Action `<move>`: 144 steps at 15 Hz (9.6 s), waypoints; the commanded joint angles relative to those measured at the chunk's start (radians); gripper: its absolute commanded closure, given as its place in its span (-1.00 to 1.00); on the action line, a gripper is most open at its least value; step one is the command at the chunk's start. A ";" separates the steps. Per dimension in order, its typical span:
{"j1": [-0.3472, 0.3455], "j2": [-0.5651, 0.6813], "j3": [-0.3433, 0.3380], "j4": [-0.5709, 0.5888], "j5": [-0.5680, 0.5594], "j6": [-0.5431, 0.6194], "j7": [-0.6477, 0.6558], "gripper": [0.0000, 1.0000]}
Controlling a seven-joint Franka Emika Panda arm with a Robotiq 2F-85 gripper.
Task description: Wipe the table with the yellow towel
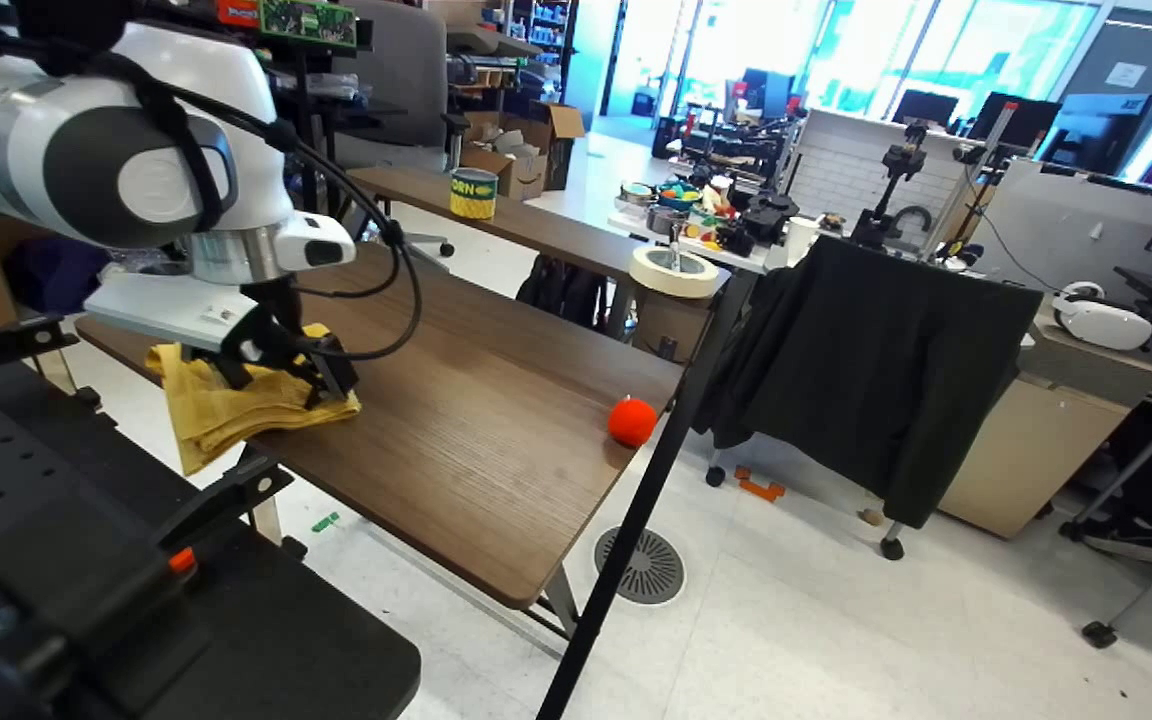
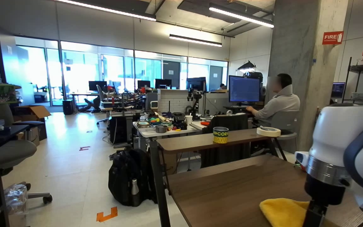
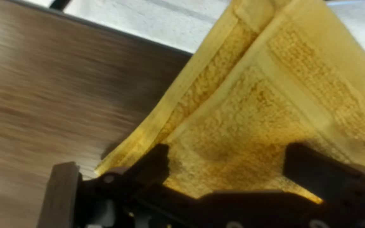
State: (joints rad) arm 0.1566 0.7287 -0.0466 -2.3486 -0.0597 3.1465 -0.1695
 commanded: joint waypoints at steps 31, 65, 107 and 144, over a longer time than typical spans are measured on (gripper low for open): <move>0.011 0.064 -0.030 0.152 0.098 0.185 0.177 -1.00; 0.143 0.140 -0.065 0.495 0.078 -0.255 0.366 -1.00; 0.131 0.417 -0.249 0.772 0.175 -0.002 0.543 -1.00; 0.221 0.171 -0.180 0.260 0.039 -0.084 0.333 -1.00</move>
State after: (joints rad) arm 0.3900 0.9056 -0.3375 -2.0505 0.0116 3.0241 0.2004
